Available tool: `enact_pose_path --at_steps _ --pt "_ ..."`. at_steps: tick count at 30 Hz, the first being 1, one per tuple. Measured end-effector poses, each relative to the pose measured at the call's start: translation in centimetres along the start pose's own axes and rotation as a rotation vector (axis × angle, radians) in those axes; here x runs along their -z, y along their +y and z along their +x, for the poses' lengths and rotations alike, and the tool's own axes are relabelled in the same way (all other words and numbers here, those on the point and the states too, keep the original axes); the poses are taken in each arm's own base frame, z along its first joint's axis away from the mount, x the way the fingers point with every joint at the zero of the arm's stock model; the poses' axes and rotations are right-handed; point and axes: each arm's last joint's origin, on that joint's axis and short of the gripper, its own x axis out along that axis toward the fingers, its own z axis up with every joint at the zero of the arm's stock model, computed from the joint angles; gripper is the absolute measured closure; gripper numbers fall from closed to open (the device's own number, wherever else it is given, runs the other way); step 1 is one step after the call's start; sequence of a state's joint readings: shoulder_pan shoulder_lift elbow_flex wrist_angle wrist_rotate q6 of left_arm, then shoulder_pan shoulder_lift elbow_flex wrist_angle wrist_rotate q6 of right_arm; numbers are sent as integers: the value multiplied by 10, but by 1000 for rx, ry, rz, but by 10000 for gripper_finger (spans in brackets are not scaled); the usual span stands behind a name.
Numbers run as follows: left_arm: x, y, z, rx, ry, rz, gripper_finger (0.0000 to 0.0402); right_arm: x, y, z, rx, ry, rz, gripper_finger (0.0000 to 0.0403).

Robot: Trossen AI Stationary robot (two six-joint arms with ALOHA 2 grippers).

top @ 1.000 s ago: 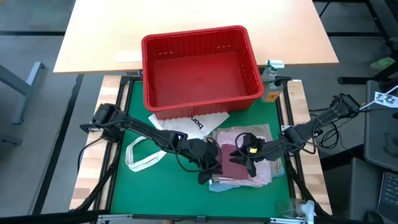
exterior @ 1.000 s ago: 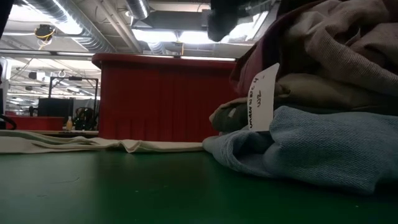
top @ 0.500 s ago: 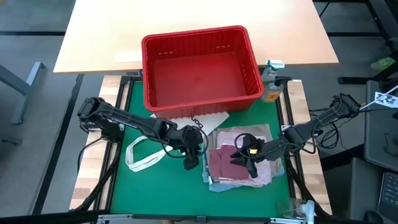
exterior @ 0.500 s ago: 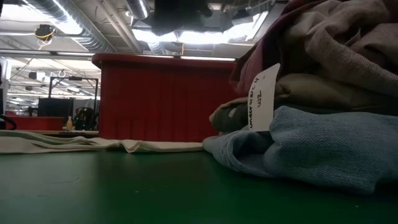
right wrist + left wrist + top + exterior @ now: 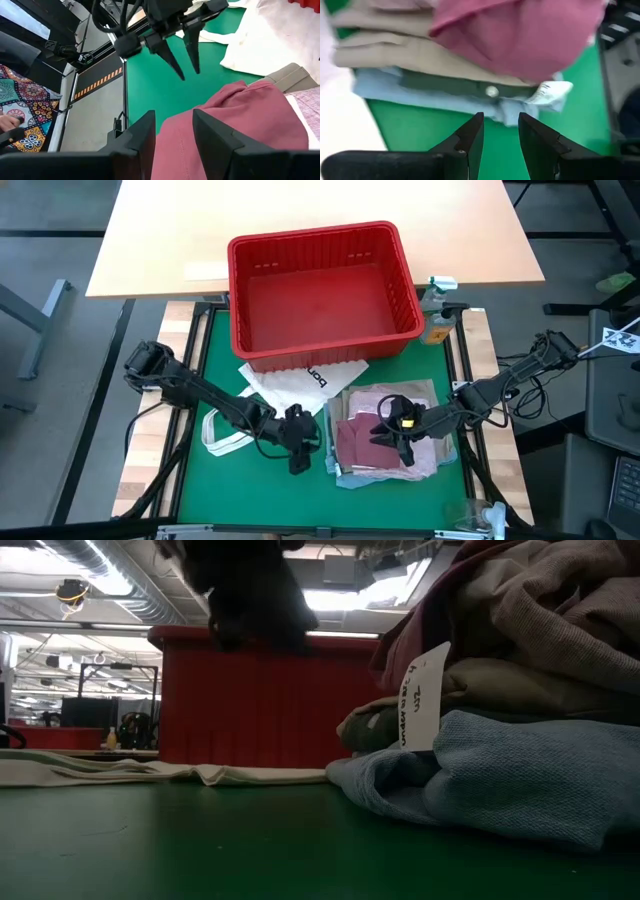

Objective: Fold laundry
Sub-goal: Fold the red underwear

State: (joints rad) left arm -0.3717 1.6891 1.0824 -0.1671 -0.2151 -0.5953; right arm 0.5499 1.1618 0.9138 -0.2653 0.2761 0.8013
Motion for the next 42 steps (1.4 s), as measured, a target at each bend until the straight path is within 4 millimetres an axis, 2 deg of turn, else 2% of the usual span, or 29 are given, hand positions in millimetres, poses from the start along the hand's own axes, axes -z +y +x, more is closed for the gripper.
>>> enact_pose_path --at_steps 4,12,17,24,34,42 --pt "4 5 5 -105 -82 -13 286 0 0 0 1 0 0 272" --pt "-15 24 9 -146 -181 -93 286 0 -1 0 6 3 -1 272" --pt "-17 34 17 -161 -167 -107 286 0 -1 0 7 3 -2 272" --pt "-13 33 39 -111 -174 48 286 1 -1 0 11 6 -3 272" --pt "-16 34 43 -127 -199 204 286 2 -2 0 24 18 -8 272" --pt "-19 34 43 -121 -225 257 286 2 -2 0 24 18 -8 272"
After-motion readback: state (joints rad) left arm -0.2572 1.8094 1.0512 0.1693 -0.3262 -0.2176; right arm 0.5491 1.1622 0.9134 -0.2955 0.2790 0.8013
